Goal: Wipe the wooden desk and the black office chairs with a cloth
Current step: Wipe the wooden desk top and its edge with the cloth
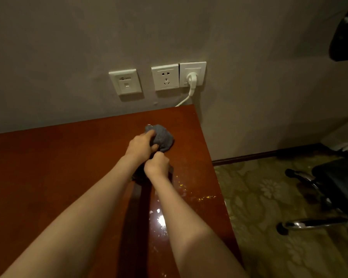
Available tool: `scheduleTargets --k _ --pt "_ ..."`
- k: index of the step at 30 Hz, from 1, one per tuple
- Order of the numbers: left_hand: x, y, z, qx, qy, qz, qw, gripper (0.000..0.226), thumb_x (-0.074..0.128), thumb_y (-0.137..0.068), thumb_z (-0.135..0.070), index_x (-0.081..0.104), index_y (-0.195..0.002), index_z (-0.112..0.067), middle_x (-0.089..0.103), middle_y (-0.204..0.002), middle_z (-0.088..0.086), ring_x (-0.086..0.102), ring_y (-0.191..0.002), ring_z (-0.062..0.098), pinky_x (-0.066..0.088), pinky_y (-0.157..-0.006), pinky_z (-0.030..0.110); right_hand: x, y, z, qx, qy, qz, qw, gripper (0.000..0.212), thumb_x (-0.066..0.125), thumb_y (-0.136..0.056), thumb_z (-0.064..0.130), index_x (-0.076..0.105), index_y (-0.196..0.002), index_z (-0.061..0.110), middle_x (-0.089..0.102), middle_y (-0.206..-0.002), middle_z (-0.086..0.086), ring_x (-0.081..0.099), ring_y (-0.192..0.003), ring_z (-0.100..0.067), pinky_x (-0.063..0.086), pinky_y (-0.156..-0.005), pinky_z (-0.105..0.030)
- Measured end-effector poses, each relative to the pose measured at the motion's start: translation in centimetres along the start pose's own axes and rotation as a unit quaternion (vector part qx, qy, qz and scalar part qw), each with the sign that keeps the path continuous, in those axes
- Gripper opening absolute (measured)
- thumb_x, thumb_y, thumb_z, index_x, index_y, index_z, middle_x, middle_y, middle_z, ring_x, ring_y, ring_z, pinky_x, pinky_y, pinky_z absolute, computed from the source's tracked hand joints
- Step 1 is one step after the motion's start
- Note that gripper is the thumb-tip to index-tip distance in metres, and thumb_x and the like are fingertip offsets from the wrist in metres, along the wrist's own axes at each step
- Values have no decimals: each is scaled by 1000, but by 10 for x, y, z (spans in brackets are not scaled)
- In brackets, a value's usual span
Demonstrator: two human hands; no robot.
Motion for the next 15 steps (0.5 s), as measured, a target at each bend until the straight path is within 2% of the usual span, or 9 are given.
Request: scheduleTargets --k 3,5,8,11,15 --pt "6 6 -9 3 2 14 1000 34 54 -93 -25 44 -124 -15 58 -107 13 55 -94 32 38 -67 34 -6 8 -10 11 6 -3 1000 22 39 -95 3 55 -109 -3 56 -118 -21 55 -106 -37 40 -72 -35" --pt "10 13 -14 -3 11 18 1000 33 53 -93 -25 44 -123 -17 57 -102 11 55 -88 29 38 -64 34 -13 15 -16 18 9 -1 1000 22 41 -94 4 55 -110 -3 56 -118 -21 55 -107 -37 44 -77 -38" --pt "18 28 -25 -17 21 20 999 31 52 -94 -26 45 -123 -17 50 -90 5 50 -77 24 37 -60 33 -25 28 -27 16 36 8 999 23 45 -94 6 55 -113 -3 57 -120 -19 54 -110 -36 43 -77 -36" --pt "26 44 -36 -34 25 24 999 31 52 -94 -26 45 -122 -17 47 -87 3 48 -74 22 36 -58 32 -39 43 -38 5 66 29 997 24 46 -92 6 55 -113 -2 57 -121 -20 54 -112 -36 44 -83 -37" --pt "38 70 -49 -63 42 18 997 34 54 -93 -29 47 -123 -14 56 -94 9 52 -75 24 43 -60 34 -57 60 -53 -9 128 77 989 27 49 -93 9 55 -117 0 56 -123 -19 54 -114 -35 44 -80 -35"
Point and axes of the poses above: each hand's wrist, its own y-axis away from the middle knuckle, its own x-axis out of the palm, z = x × y, the point moved 8 cm from there along -y, towards the middle knuckle
